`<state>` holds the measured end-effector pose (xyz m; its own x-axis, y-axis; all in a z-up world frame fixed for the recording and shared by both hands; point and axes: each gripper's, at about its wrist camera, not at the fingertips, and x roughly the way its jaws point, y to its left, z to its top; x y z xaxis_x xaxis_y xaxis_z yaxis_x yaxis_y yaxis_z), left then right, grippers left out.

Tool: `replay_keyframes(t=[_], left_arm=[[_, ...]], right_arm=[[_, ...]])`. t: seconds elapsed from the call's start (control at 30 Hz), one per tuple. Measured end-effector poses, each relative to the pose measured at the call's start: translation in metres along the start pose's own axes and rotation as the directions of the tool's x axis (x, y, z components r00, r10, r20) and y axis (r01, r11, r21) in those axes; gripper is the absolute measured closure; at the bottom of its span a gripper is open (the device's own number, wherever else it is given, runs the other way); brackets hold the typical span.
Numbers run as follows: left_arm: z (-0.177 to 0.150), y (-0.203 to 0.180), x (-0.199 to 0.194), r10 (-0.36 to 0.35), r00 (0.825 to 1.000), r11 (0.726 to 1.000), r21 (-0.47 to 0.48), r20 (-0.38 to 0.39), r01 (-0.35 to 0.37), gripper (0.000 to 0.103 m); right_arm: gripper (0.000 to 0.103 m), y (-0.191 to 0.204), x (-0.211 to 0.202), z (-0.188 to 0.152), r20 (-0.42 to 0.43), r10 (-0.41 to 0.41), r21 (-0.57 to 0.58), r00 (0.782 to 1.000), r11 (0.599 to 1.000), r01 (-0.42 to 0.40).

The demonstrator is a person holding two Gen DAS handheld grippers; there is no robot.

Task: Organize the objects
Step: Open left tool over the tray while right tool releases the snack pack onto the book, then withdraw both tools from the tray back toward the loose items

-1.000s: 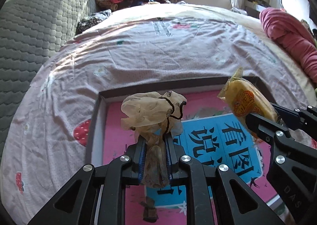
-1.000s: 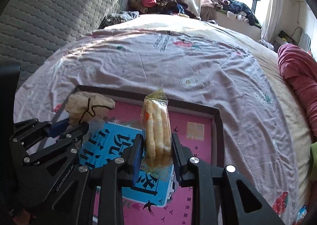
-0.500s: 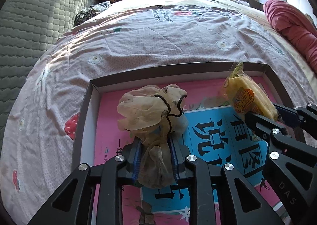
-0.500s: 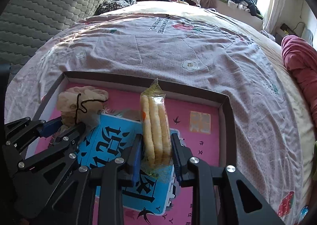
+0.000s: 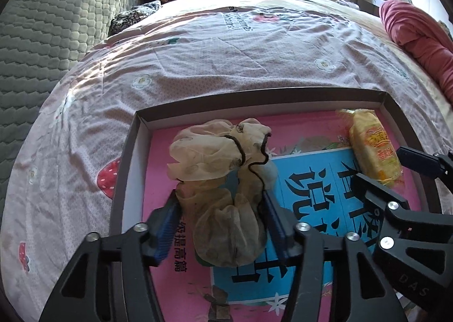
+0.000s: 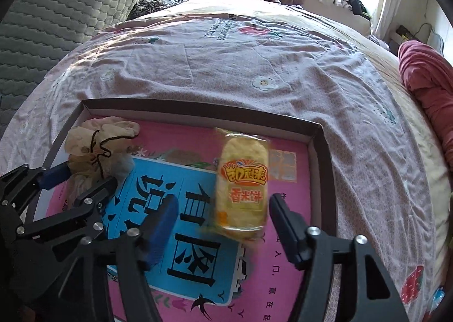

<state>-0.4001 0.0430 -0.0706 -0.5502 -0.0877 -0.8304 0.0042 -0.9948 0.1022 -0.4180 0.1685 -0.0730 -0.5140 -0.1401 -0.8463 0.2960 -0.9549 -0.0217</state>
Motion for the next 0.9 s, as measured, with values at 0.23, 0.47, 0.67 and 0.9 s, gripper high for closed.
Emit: replay_keyframes(t=[0.23,0.47,0.67,0.9], left_arm=[[-0.005,0.005,-0.002,0.014,1.000,1.000,0.003,-0.009,-0.014,0.029],[-0.006,0.005,-0.012,0.023,1.000,0.999,0.026,-0.005,-0.023,0.023],[-0.007,0.008,-0.031,0.011,1.000,1.000,0.017,0.006,-0.011,0.019],[-0.010,0.009,-0.060,0.028,0.999,0.999,0.027,0.034,-0.029,0.017]], right_arm=[[0.030,0.000,-0.007,-0.002,0.001,-0.024,-0.006,1.000,1.000,0.024],[0.025,-0.005,-0.025,-0.004,0.021,-0.025,-0.002,0.999,1.000,0.025],[0.021,-0.010,-0.043,-0.007,0.037,-0.020,0.013,0.999,1.000,0.019],[0.013,-0.006,-0.075,-0.011,0.069,0.005,0.003,0.998,1.000,-0.006]])
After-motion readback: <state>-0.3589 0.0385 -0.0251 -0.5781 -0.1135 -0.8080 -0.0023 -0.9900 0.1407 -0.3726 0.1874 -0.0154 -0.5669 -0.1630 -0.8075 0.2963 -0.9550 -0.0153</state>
